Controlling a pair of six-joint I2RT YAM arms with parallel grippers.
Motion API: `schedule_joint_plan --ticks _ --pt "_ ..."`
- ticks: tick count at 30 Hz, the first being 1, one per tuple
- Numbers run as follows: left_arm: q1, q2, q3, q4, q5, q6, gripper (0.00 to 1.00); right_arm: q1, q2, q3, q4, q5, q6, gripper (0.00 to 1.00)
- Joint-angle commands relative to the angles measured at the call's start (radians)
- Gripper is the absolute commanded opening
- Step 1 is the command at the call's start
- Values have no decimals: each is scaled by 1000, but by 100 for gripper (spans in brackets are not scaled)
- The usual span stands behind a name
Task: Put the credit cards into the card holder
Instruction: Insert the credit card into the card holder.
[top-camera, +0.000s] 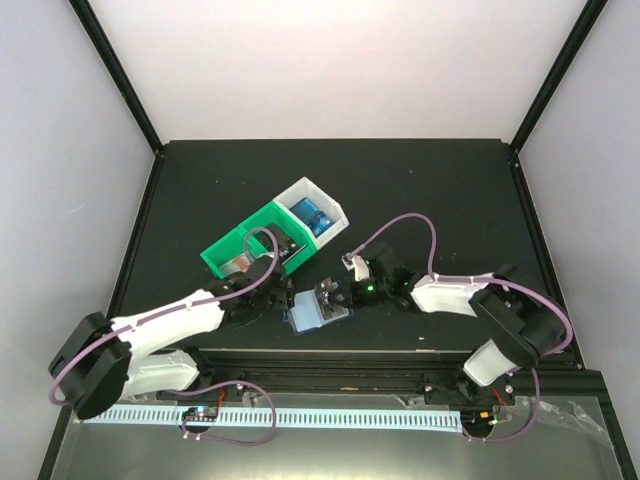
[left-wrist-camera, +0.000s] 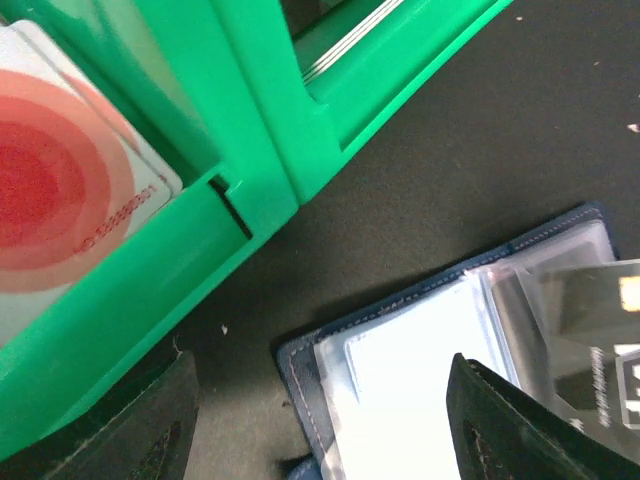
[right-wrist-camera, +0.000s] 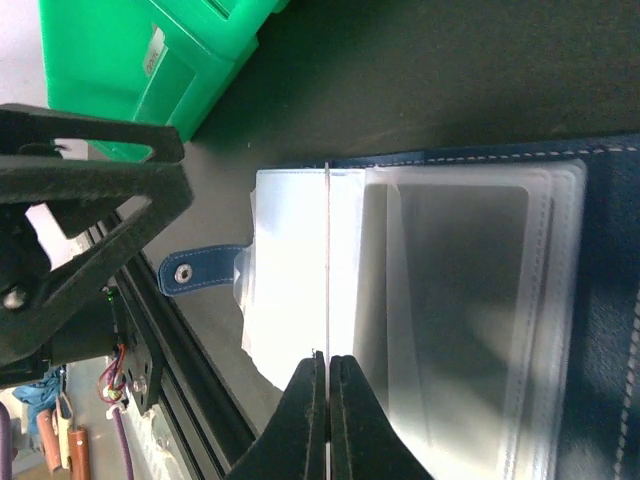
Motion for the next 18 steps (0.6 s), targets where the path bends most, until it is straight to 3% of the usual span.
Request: schedule_joint_plan --ticks 1,6,10,18 --pt "4 -112 -45 -56 30 -59 68 7 49 27 54 -36 3 1" --pt "3 -215 -144 17 137 -86 63 19 75 -1 80 -26 44 1" --pt "4 -195 -186 125 243 -87 49 21 86 -24 97 -15 61 1" --pt "4 -121 -195 150 252 -101 37 28 135 -30 137 -28 64 1"
